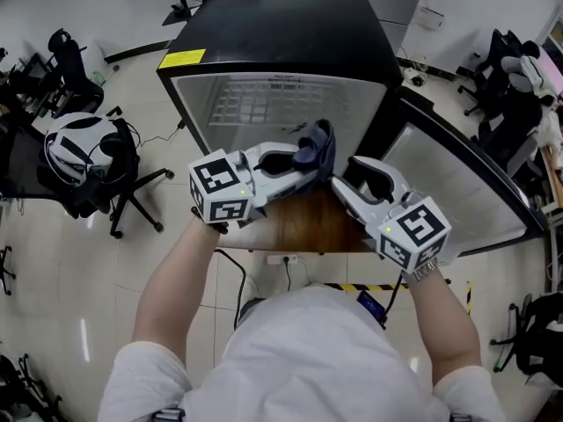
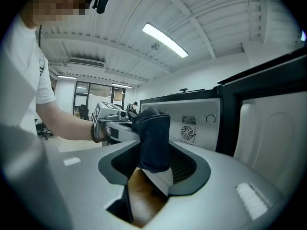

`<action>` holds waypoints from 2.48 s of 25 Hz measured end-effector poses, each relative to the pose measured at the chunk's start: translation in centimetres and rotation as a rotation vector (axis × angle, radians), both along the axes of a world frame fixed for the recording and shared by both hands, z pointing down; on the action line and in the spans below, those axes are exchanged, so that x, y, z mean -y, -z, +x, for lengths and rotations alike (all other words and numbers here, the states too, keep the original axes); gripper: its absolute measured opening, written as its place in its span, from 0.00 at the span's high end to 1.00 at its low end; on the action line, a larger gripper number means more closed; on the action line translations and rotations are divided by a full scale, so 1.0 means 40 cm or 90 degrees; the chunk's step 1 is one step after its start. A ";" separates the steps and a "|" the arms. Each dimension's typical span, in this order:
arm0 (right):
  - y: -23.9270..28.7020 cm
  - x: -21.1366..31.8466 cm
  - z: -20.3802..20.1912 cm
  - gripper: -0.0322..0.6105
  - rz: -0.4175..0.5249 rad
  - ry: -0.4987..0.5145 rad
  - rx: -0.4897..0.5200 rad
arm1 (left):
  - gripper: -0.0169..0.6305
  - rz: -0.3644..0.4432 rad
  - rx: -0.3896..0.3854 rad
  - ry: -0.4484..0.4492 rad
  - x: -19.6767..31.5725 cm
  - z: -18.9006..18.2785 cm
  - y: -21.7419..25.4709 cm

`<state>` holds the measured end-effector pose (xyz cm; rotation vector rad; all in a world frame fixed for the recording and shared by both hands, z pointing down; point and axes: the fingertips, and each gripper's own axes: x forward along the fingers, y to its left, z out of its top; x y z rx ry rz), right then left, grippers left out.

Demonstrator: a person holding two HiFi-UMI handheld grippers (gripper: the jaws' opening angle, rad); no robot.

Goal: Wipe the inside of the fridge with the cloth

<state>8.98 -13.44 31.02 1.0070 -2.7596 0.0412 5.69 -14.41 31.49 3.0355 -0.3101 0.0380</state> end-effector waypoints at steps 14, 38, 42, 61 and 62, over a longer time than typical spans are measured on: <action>-0.002 -0.068 -0.200 0.54 -0.150 0.292 0.079 | 0.86 -0.085 0.022 -0.144 -0.144 -0.163 0.010; -0.112 -0.037 -0.431 0.82 -0.115 0.283 0.026 | 0.82 -0.059 0.117 0.038 -0.055 -0.357 -0.127; -0.139 -0.011 -0.441 0.83 -0.091 0.236 0.021 | 0.76 -0.063 0.130 0.119 -0.016 -0.406 -0.162; -0.362 0.217 -0.562 0.83 -0.026 0.029 -0.038 | 0.73 -0.060 0.220 0.510 0.227 -0.681 -0.270; -0.372 0.231 -0.574 0.83 -0.024 0.023 -0.040 | 0.73 -0.061 0.221 0.512 0.233 -0.680 -0.275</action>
